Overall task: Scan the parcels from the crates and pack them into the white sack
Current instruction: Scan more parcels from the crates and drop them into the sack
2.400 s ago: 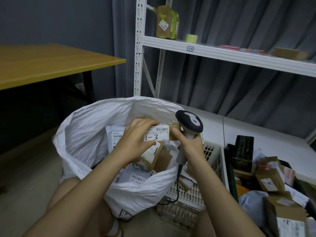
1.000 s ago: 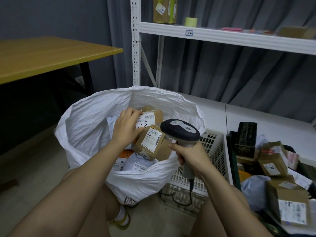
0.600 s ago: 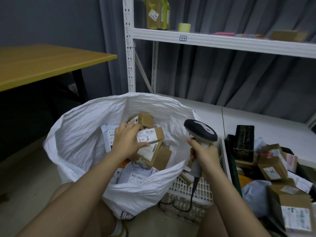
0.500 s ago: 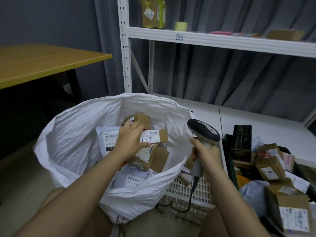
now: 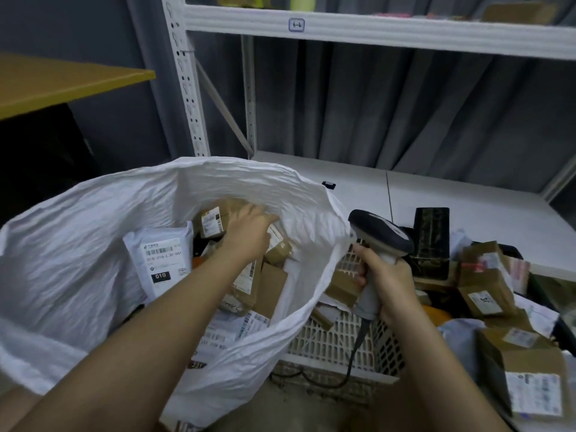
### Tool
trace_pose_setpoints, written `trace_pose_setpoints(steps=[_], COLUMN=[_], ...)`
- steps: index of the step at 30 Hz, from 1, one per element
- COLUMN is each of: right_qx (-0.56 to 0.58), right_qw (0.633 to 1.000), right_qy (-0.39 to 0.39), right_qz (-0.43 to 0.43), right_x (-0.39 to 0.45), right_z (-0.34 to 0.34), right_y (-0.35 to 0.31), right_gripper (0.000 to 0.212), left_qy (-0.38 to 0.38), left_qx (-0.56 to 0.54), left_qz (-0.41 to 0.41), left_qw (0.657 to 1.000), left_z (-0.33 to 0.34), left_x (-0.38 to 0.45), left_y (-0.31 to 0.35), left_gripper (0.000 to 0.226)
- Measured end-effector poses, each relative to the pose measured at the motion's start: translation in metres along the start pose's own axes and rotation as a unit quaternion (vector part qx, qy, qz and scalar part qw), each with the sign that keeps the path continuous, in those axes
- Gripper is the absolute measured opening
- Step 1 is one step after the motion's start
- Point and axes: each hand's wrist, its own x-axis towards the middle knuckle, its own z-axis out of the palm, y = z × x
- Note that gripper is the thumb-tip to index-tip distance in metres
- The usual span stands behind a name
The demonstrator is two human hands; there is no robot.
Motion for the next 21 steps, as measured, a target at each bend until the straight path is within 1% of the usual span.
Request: trace_pose_setpoints(steps=[2,3,5,8,11,14,16,18,21], right_qx=[-0.009,-0.013,-0.025,-0.031,-0.048,-0.073,-0.09,-0.11,-0.153], right_qw=[1.0,1.0,0.999,0.999,0.997,0.995,0.993,0.992,0.988], right_qy=[0.008,0.012,0.022,0.037,0.057,0.064,0.069,0.061,0.014], right_qz=[0.002,0.002,0.004,0.008,0.006,0.01,0.017,0.028,0.036], right_x=[0.009,0.014,0.021,0.028,0.036,0.049,0.06,0.073,0.093], right_z=[-0.009,-0.014,-0.026,-0.047,-0.073,-0.099,-0.111,-0.114,-0.115], right_y=[0.008,0.011,0.015,0.015,0.01,0.01,0.016,0.027,0.043], right_gripper=[0.018,0.017,0.017,0.022,0.022,0.02,0.019,0.017,0.012], left_qy=[0.039,0.051,0.062,0.04,-0.003,-0.068,-0.104,-0.123,-0.136], left_qx=[-0.135,-0.181,-0.239,-0.328,-0.356,-0.375,-0.384,-0.38,-0.359], left_qz=[0.021,0.033,0.062,0.09,0.086,0.03,-0.02,-0.065,-0.113], left_qw=[0.99,0.982,0.967,0.939,0.931,0.924,0.917,0.914,0.917], left_z=[-0.014,-0.023,-0.037,-0.038,-0.012,0.026,0.057,0.092,0.145], left_x=[-0.011,-0.018,-0.031,-0.042,-0.036,-0.019,-0.005,0.009,0.029], left_y=[0.021,0.037,0.074,0.128,0.174,0.203,0.21,0.206,0.186], left_gripper=[0.036,0.032,0.028,0.025,0.03,0.039,0.04,0.038,0.032])
